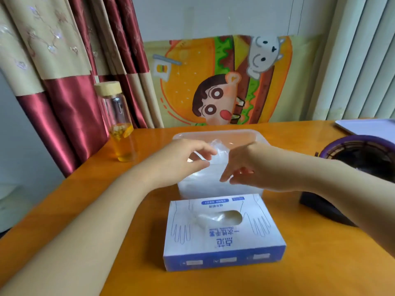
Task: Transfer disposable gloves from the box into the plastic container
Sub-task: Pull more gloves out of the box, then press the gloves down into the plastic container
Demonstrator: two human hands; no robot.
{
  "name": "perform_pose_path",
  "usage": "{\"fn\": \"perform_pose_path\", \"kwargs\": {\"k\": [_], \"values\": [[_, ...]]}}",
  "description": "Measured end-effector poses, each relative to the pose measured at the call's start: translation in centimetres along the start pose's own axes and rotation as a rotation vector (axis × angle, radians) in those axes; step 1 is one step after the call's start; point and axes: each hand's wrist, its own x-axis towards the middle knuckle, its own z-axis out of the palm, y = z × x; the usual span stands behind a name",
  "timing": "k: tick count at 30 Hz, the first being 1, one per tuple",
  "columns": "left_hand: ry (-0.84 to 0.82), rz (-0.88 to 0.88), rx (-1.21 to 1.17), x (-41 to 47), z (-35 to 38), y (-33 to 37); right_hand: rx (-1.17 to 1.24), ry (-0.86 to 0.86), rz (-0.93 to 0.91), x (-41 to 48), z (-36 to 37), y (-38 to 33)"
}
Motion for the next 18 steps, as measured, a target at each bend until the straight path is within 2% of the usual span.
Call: {"fn": "perform_pose_path", "kwargs": {"k": [3, 5, 7, 10, 13, 18], "values": [[0.029, -0.003, -0.082, -3.4, 2.1, -0.3, 0.005, -0.211, -0.023, -0.3, 3.8, -0.6], [-0.014, -0.035, -0.051, -5.1, 3.5, -0.8, 0.011, -0.259, -0.016, -0.2, 5.7, -0.6], [-0.124, -0.072, 0.046, -6.1, 4.6, -1.8, 0.017, -0.283, 0.004, -0.1, 6.5, -0.7], [-0.278, -0.132, 0.156, -6.7, 5.6, -2.9, 0.043, -0.277, 0.038, 0.4, 7.3, -1.1], [-0.303, -0.14, 0.167, -6.5, 5.7, -3.0, -0.03, -0.235, 0.016, 0.9, 8.1, -1.6], [-0.297, -0.148, 0.208, -6.2, 5.7, -2.8, 0.082, -0.102, -0.036, 0.0, 5.8, -2.1]]}}
